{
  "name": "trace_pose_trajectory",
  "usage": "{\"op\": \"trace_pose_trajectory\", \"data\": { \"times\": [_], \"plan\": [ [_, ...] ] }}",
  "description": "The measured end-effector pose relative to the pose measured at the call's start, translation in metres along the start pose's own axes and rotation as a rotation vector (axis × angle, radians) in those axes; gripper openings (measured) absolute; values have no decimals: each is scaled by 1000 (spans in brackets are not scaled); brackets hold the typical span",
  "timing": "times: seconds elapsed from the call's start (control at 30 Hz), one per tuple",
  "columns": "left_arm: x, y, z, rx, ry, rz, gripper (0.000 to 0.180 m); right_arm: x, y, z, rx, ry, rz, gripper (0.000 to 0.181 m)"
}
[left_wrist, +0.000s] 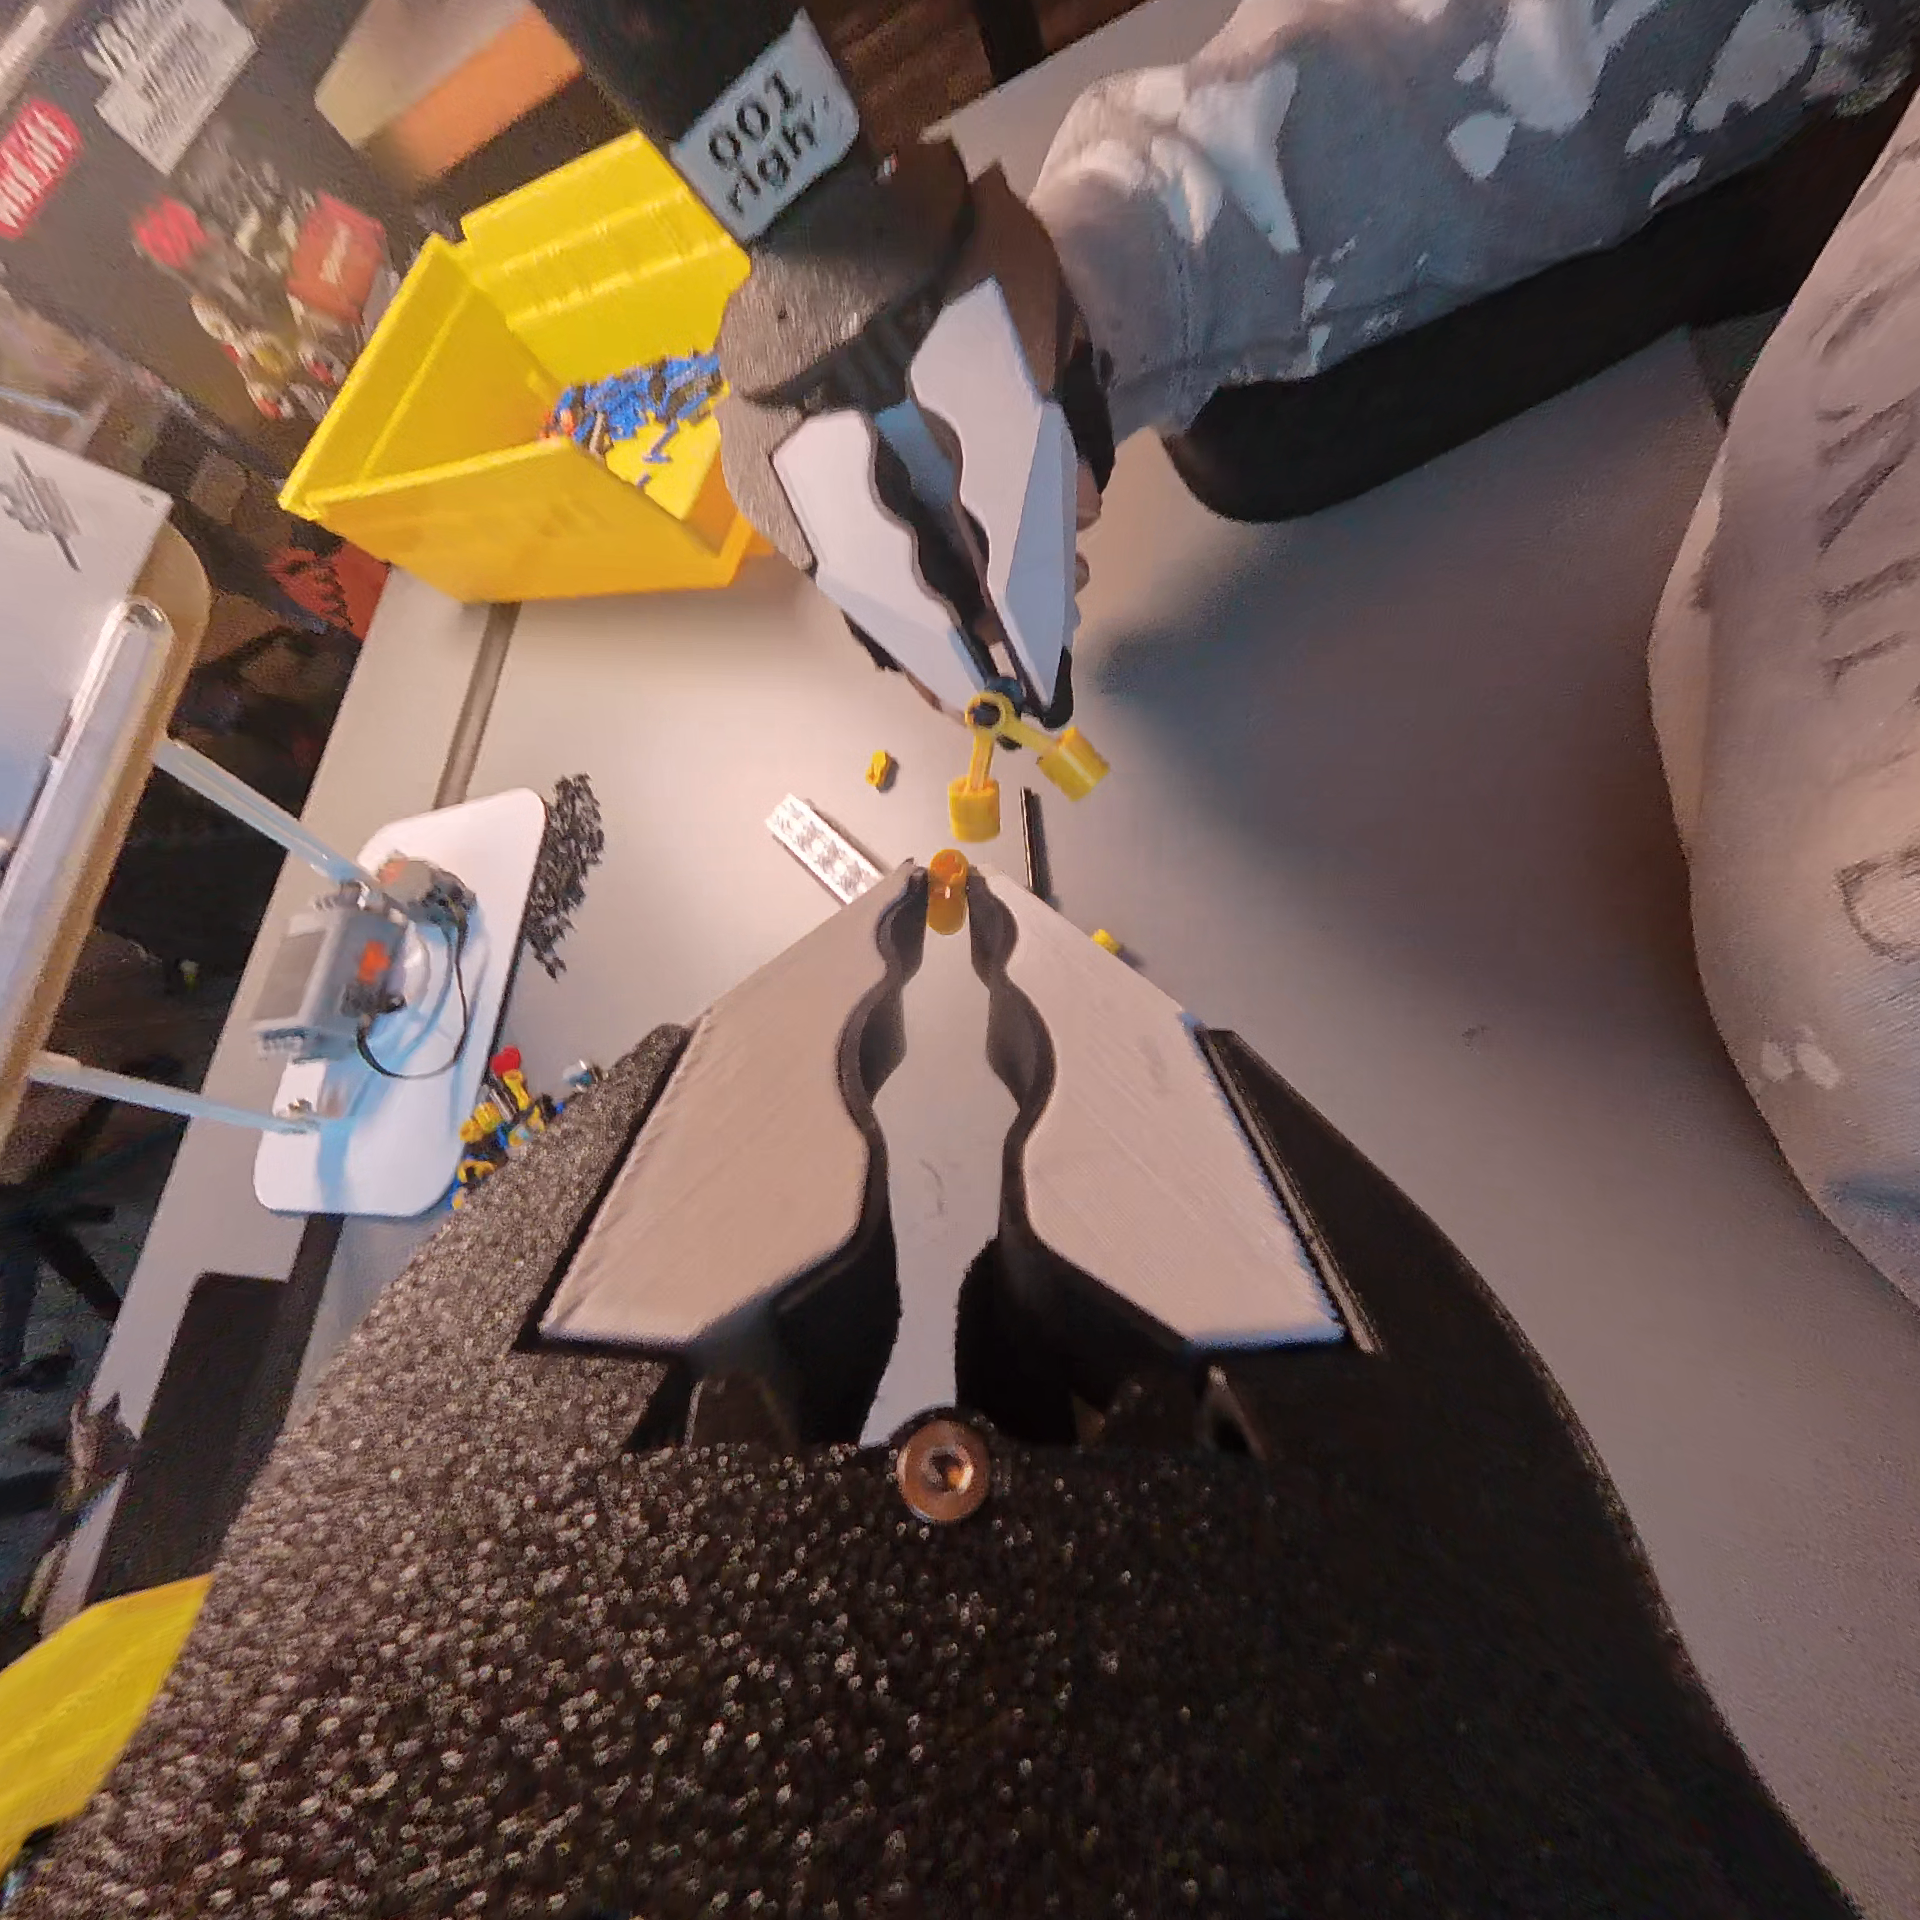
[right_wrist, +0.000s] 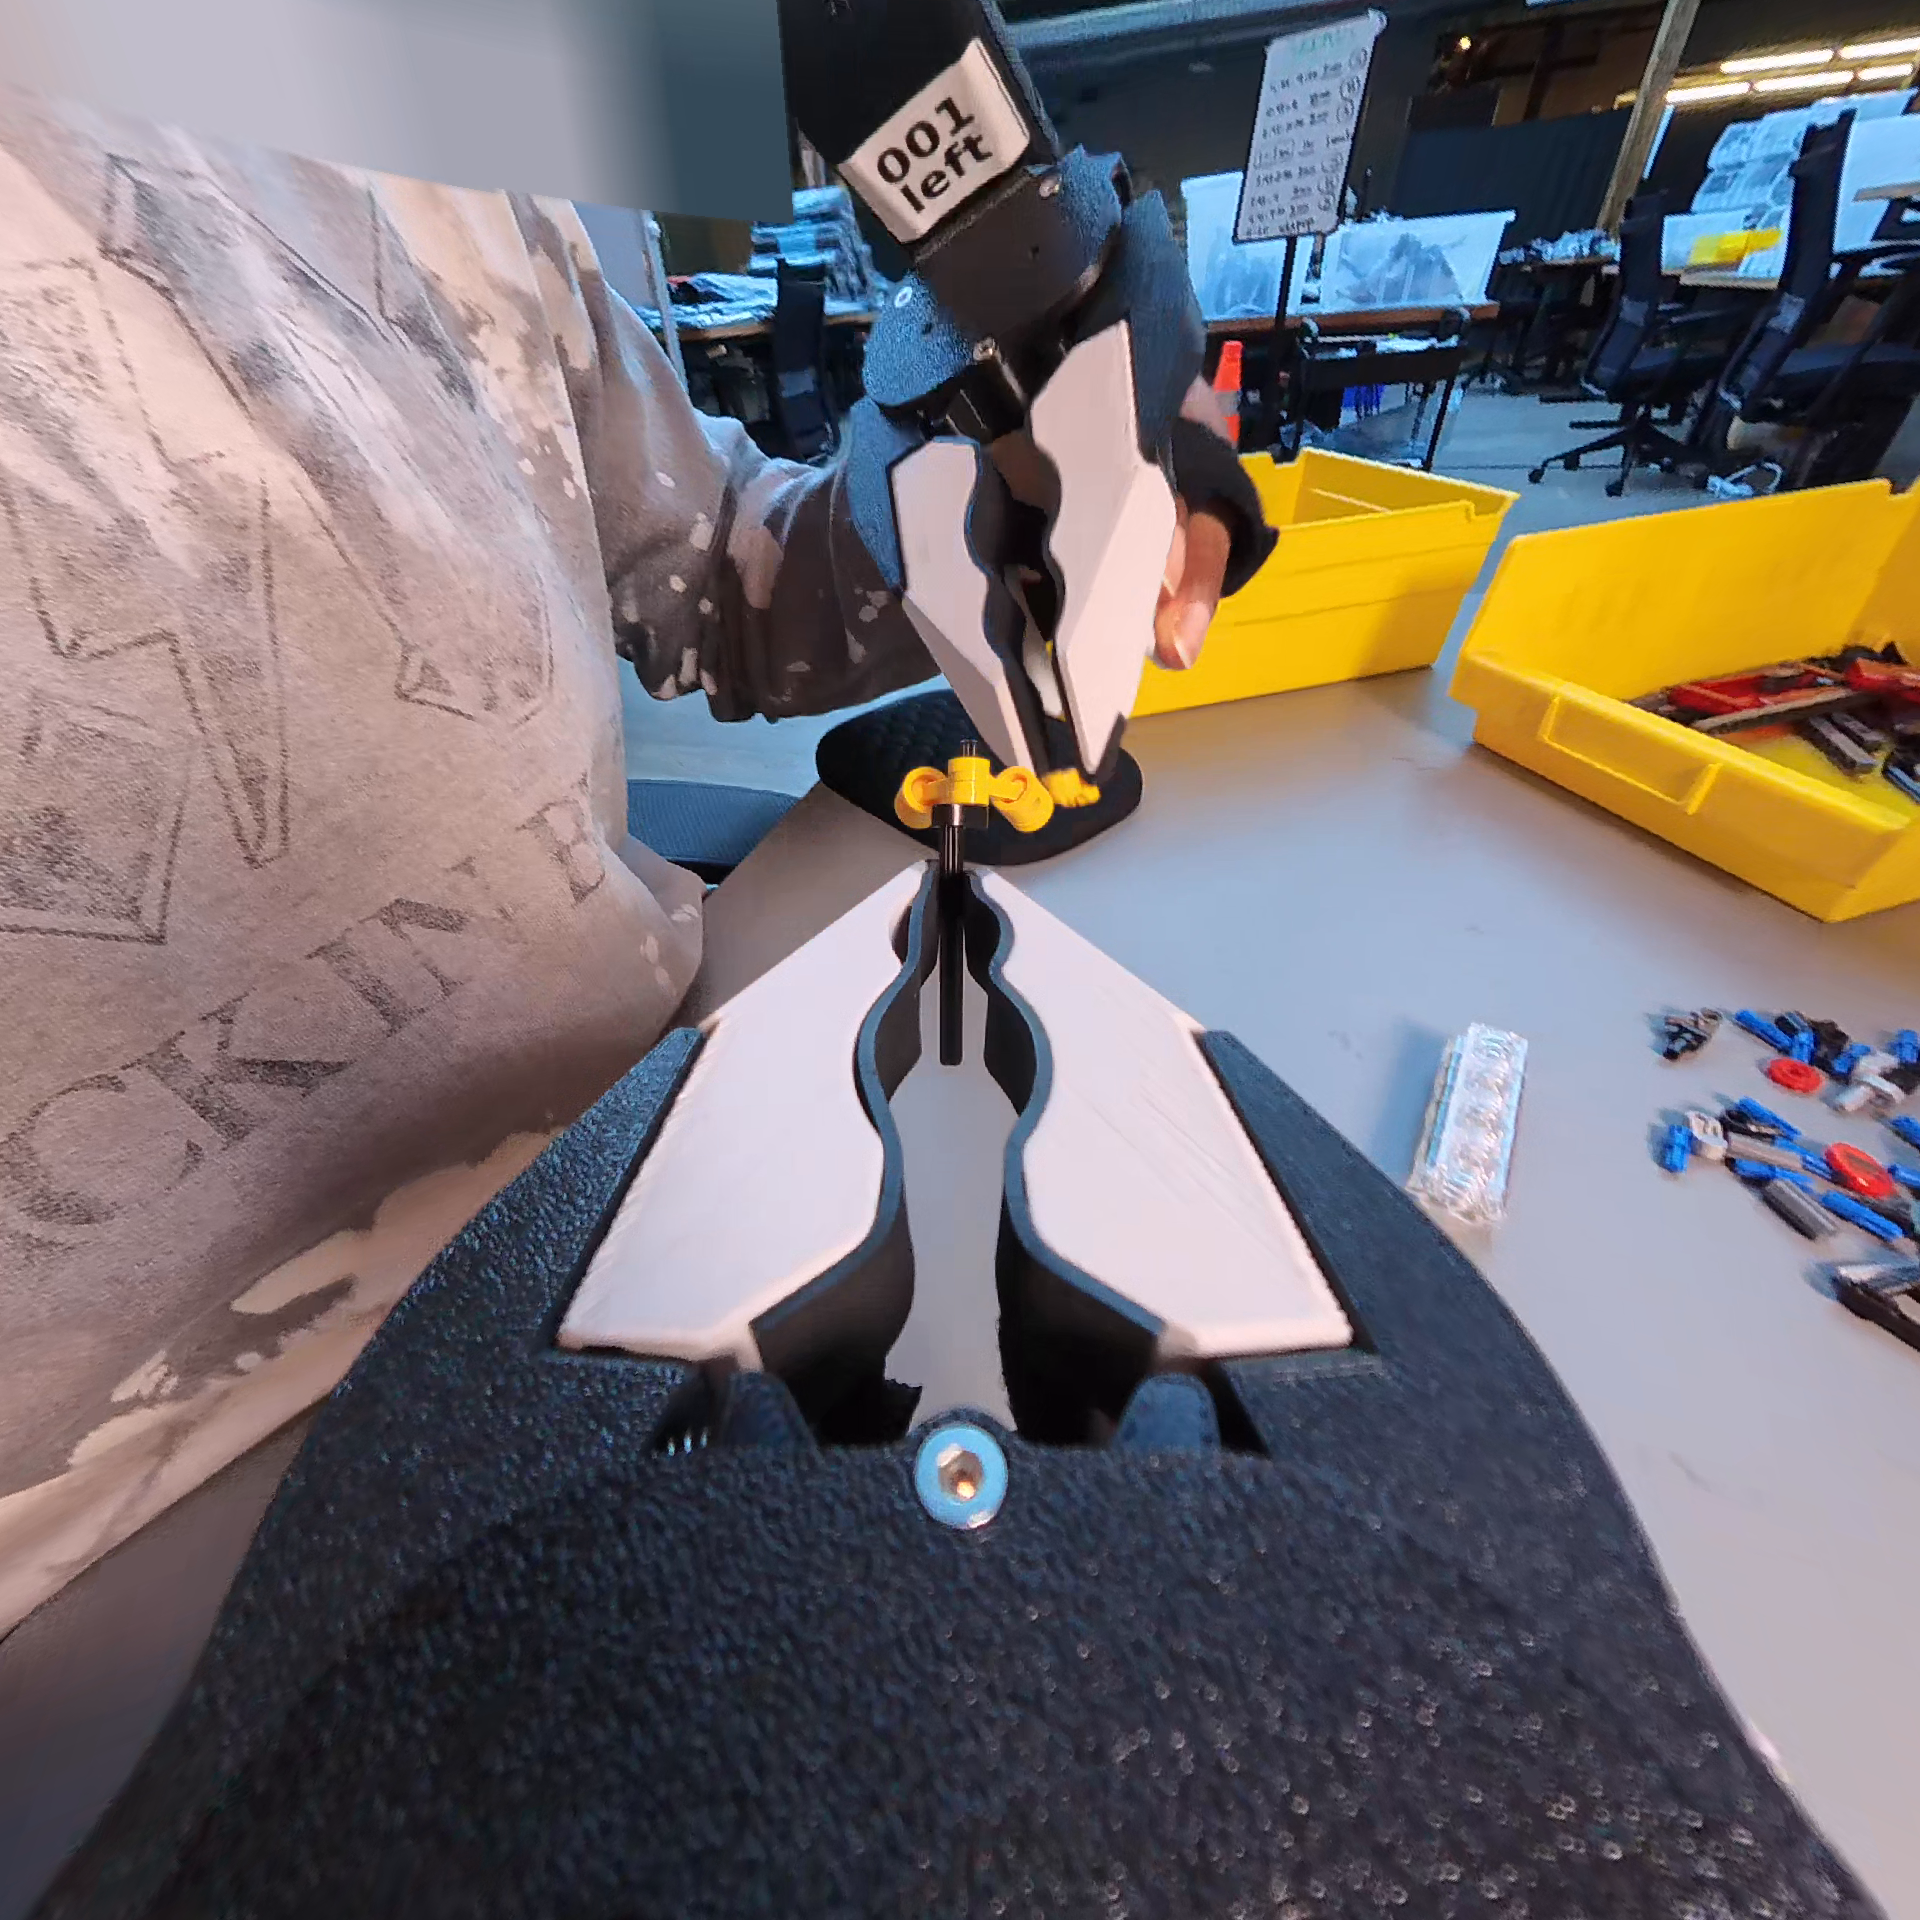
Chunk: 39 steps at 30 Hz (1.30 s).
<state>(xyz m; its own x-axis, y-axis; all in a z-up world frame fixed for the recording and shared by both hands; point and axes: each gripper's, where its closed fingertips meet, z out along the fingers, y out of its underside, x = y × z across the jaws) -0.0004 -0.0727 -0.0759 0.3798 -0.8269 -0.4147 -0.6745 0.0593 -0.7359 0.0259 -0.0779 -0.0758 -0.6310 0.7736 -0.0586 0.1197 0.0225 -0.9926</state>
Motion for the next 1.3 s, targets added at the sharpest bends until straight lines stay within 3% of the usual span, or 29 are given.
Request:
{"op": "trace_pose_trajectory", "data": {
  "times": [0.27, 1.3],
  "plan": [
    [11, 94, 51, -220, 96, -212, 5, 18, 16, -10, -58, 96, 16, 3],
    [18, 109, 73, -142, 144, -310, 6, 48, 26, -39, -42, 264, 56, 3]
  ]
}}
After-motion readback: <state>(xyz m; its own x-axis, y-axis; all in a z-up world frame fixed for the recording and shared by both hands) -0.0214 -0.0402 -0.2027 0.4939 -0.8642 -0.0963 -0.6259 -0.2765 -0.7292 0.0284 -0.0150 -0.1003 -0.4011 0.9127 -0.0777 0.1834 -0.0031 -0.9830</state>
